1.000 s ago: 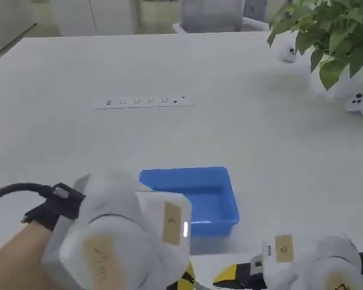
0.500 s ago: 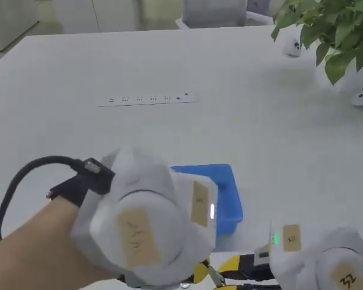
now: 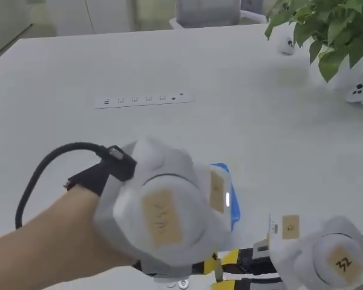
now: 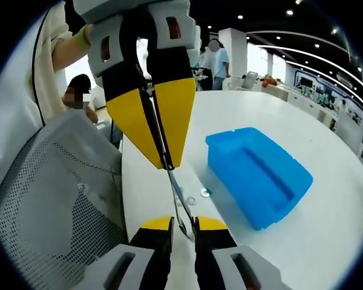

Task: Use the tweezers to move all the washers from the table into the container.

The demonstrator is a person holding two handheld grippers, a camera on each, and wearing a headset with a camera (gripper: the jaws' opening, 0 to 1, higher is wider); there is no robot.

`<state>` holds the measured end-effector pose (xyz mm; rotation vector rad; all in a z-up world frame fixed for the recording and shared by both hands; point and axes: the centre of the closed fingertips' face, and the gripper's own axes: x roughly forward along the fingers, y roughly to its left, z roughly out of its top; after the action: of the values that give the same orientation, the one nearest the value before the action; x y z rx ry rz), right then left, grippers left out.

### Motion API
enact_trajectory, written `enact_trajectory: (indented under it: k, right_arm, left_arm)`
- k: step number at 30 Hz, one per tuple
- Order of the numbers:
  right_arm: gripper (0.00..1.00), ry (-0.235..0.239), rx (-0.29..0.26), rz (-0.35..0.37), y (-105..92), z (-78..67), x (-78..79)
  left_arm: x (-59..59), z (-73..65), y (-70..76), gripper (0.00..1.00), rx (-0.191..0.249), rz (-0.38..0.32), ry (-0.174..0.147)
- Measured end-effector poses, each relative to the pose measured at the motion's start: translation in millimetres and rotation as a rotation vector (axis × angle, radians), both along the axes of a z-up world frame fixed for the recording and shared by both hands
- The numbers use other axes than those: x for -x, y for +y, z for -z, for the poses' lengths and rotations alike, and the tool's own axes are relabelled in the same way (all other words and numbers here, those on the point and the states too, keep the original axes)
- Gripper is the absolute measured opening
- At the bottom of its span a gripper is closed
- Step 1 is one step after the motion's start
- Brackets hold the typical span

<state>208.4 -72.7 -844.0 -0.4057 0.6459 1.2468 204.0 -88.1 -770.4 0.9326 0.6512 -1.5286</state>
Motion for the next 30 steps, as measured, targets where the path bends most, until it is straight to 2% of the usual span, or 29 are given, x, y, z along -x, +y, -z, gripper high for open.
enact_trajectory:
  k: [4, 10, 11, 12, 13, 14, 15, 17, 20, 23, 25, 27, 28, 29, 30]
  right_arm:
    - [0.13, 0.001, 0.009, 0.000, 0.2, -1.6, 0.3]
    - [0.12, -0.019, -0.017, 0.012, 6.4, -19.9, -6.6]
    - [0.10, -0.019, -0.015, 0.013, 6.6, -19.8, -7.8]
    - [0.05, -0.017, 0.008, 0.011, 4.7, -16.7, -8.8]
    - [0.04, -0.001, 0.025, 0.016, 2.8, -12.4, -7.6]
    - [0.04, -0.009, 0.022, 0.014, 3.2, -12.6, -9.6]
    - [0.04, 0.004, 0.013, 0.028, 2.8, -12.6, -10.1]
    - [0.03, 0.035, -0.010, 0.052, 2.4, -12.6, -10.7]
    - [0.03, 0.059, -0.034, 0.093, -0.2, -13.0, -15.5]
    - [0.02, 0.112, -0.082, 0.158, -2.1, -14.1, -19.8]
    - [0.02, 0.131, -0.105, 0.188, -5.3, -14.1, -23.8]
    - [0.02, 0.181, -0.147, 0.235, -7.0, -14.5, -26.2]
    - [0.02, 0.211, -0.166, 0.256, -8.5, -13.7, -27.0]
    - [0.02, 0.223, -0.174, 0.263, -9.0, -14.0, -27.0]
    - [0.02, 0.255, -0.195, 0.283, -10.0, -14.2, -27.3]
  left_arm:
    - [-2.4, 0.0, -2.0, 0.00, -0.021, 0.013, 0.019]
    - [-4.4, 0.2, -10.0, 0.00, -0.043, 0.028, 0.055]
    - [-4.7, 1.0, -11.1, 0.00, -0.045, 0.028, 0.059]
    - [-5.0, 2.3, -12.4, 0.00, -0.046, 0.028, 0.060]
    - [-6.3, 3.2, -13.2, 0.00, -0.042, 0.023, 0.055]
    - [-6.3, 5.0, -13.1, 0.00, -0.039, 0.021, 0.054]
    - [-7.3, 6.4, -13.0, 0.00, -0.032, 0.015, 0.053]
    - [-8.7, 11.3, -9.3, 0.01, -0.012, -0.033, 0.075]
    - [-12.3, 13.7, 0.2, 0.19, 0.046, -0.164, 0.112]
    - [-14.7, 11.1, 17.7, 0.25, 0.143, -0.314, 0.143]
    - [-14.5, 10.8, 31.0, 0.35, 0.202, -0.429, 0.164]
    - [-13.1, 11.0, 43.2, 0.43, 0.246, -0.501, 0.158]
    - [-11.3, 10.5, 51.0, 0.45, 0.280, -0.550, 0.152]
    - [-10.1, 10.6, 54.2, 0.47, 0.288, -0.566, 0.154]
    - [-7.4, 10.0, 62.0, 0.48, 0.318, -0.619, 0.157]
